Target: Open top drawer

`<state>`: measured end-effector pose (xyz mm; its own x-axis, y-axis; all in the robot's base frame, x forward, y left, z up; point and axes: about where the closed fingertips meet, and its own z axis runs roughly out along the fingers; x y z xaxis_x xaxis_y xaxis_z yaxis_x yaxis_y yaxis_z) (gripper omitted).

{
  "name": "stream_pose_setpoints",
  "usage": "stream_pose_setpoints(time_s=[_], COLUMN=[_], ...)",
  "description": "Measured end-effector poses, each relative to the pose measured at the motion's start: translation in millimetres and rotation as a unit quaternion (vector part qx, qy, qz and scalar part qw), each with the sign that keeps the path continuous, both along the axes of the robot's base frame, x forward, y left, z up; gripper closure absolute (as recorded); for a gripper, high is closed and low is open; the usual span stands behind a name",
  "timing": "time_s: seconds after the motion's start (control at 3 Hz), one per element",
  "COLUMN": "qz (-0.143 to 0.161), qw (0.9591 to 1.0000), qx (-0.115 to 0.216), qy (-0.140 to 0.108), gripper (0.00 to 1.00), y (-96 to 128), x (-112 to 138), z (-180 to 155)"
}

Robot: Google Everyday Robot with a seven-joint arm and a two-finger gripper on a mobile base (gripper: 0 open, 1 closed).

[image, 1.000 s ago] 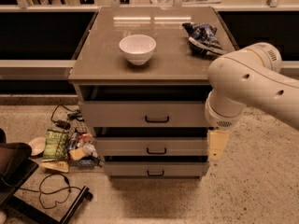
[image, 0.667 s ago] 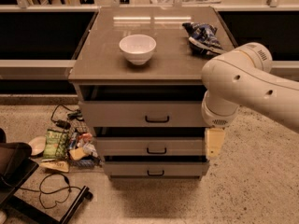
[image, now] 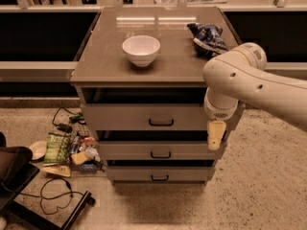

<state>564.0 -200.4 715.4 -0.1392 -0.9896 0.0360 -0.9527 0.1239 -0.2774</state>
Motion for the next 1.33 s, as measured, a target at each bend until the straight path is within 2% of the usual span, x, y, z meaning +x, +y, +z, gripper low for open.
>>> stream_pose_setpoints(time_s=[0.67, 1.0, 1.33], qz=[-0.002, -0.011, -0.034], qw=[0.9993, 0.9984, 0.9976], qx=[0.035, 0.049, 0.055], qy=[0.016, 0.026, 0.025], gripper=[0.00, 0.19, 0.42], y=[0.5, 0.6, -5.7], x=[38.0, 44.6, 31.0], z=[-41.8, -63.0, -65.5])
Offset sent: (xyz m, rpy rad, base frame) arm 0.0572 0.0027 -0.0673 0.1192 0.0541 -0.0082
